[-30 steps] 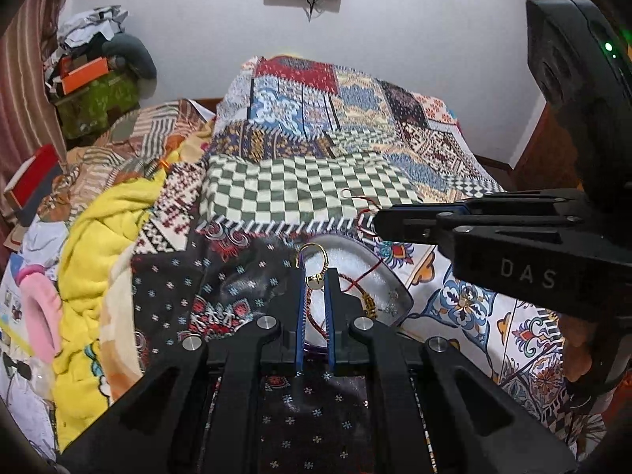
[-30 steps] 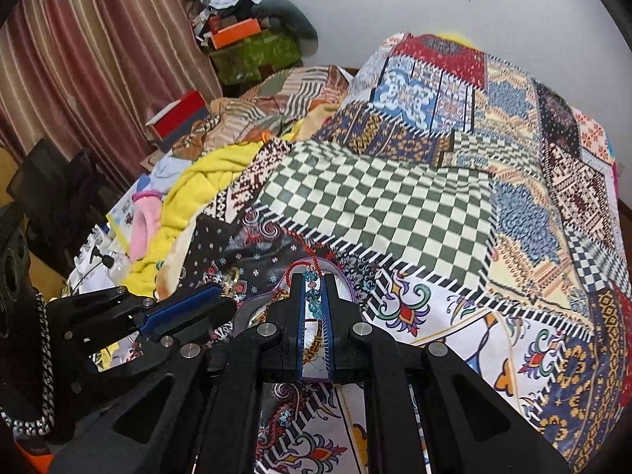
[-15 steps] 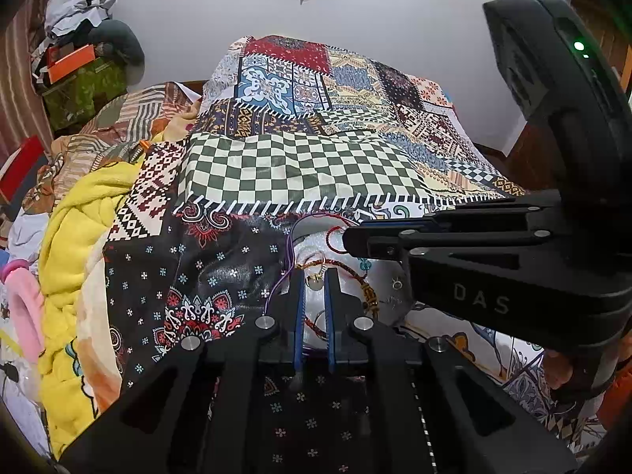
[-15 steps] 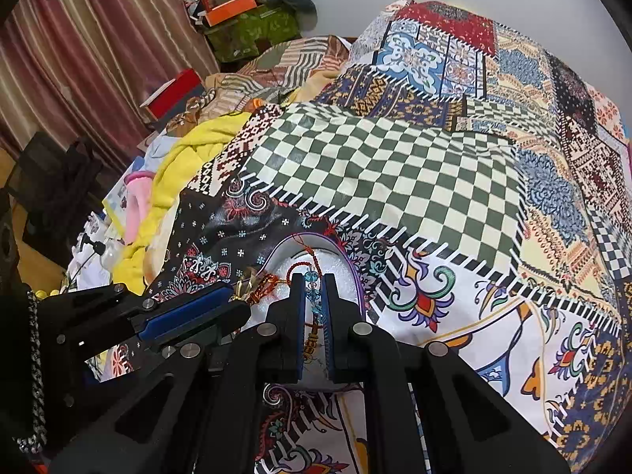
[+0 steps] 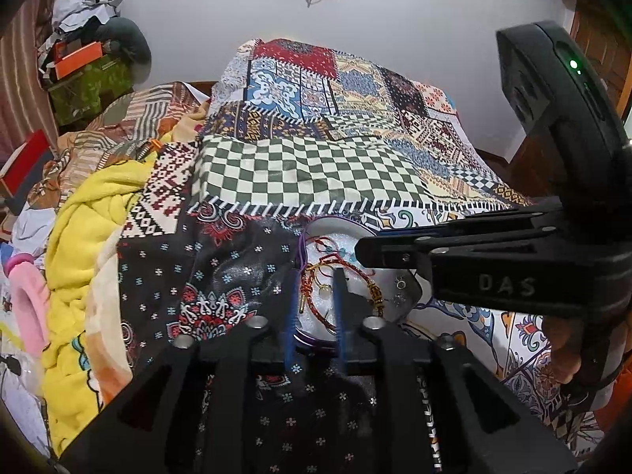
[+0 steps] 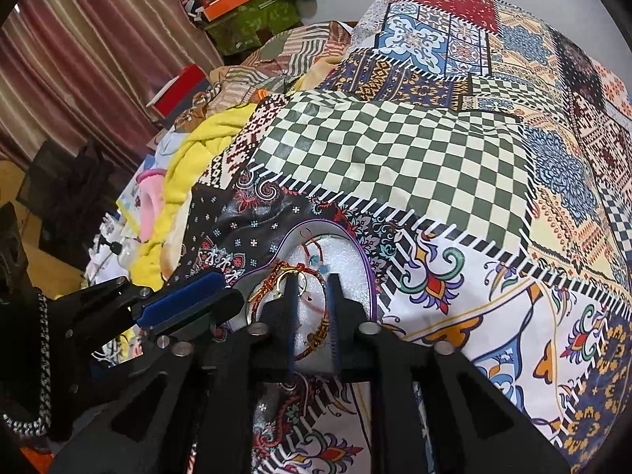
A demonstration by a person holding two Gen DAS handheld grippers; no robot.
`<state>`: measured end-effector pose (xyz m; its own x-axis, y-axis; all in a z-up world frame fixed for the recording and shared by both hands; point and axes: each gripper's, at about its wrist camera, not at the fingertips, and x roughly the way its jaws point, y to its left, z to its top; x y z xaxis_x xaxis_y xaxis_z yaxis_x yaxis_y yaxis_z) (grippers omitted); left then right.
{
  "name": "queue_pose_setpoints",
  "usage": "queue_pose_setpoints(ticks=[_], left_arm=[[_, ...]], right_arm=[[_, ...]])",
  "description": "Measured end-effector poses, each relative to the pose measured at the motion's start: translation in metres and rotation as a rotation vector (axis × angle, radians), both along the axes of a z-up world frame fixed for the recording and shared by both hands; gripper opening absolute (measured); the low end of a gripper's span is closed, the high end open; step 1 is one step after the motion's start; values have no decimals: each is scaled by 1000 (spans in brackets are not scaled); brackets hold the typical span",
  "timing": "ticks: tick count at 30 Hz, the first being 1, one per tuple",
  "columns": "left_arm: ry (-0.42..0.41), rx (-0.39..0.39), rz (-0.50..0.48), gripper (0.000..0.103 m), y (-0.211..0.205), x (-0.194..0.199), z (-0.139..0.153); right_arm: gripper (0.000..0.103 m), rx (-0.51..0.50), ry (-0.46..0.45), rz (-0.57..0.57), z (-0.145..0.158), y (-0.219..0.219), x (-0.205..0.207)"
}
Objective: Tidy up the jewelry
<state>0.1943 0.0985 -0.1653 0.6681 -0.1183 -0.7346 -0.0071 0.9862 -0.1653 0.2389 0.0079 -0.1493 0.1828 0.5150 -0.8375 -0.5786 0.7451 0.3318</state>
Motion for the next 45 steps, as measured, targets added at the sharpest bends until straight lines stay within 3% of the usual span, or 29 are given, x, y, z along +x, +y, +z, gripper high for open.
queue_pose_setpoints(ticks=[1,4,13,20,30,36,45], left_arm=[[-8,-2,6,32,1,-2,3],[-24,1,21,33,4,-6,12],[-84,12,23,35,-4,-20,45],[-96,11,-23,35,-31,-23,53],[-36,13,-154,36,-91,-20,34],[30,0,-186,36,-109,-13,7],[104,-16,-181,36,-105,-5,-23]], right_arm=[[28,6,-3,-10,2,-2,0],[37,27,-36,-41,14,-11,-3],[37,32,-150,-118,53,-48,-14],[37,11,-201,-169,65,-86,-25],[37,-101,-188,-208,37,-131,-35],[37,-126,-98,-206,3,-139,-32],[37,-91,36,-171,-33,-129,-15]])
